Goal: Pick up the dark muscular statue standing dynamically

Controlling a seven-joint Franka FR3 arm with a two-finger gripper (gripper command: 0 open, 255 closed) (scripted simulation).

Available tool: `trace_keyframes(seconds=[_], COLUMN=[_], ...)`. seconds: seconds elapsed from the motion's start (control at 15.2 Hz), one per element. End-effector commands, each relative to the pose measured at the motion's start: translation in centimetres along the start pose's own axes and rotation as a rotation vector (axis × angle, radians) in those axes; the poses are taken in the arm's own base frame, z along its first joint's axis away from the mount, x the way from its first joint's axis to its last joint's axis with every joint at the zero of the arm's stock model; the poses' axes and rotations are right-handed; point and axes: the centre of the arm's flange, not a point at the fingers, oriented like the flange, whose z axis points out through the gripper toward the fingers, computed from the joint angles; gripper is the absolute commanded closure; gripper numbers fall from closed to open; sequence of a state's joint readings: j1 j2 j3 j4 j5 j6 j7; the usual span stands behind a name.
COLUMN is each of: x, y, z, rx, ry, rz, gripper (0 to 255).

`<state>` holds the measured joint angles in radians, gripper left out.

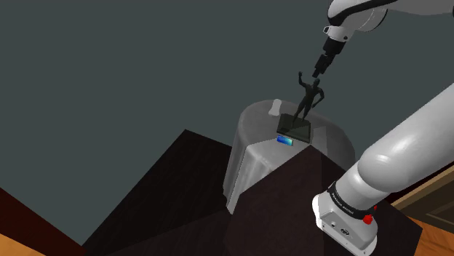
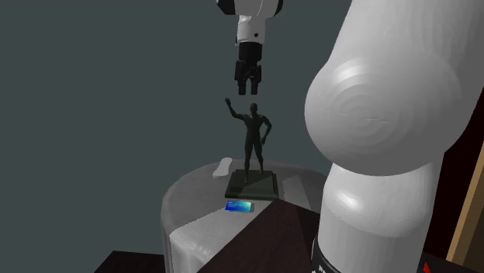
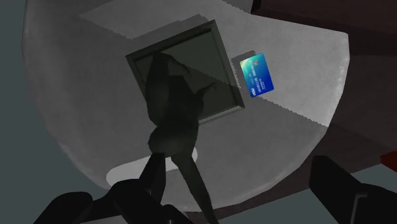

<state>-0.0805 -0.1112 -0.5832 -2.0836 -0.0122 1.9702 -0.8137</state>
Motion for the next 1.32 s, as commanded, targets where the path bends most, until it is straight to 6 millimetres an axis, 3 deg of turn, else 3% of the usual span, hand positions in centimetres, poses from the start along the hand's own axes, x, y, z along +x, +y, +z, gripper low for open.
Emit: trace_keyframes(seconds=[0.0, 0.13, 0.59, 0.73, 0.79, 1.25], x=[0.0, 0.2, 0.1, 0.1, 0.0, 0.1], y=[2.7, 4.5, 4.7, 4.7, 4.6, 4.6], z=[1.0, 1.8, 5.8, 5.8, 5.8, 5.7], rx=[0.003, 0.007, 0.007, 0.007, 0.007, 0.007], ry=[-0.005, -0.008, -0.008, -0.008, -0.008, -0.008], rz=[-0.006, -0.009, -0.009, -0.009, -0.009, -0.009], gripper=[0, 0, 0, 0, 255, 255])
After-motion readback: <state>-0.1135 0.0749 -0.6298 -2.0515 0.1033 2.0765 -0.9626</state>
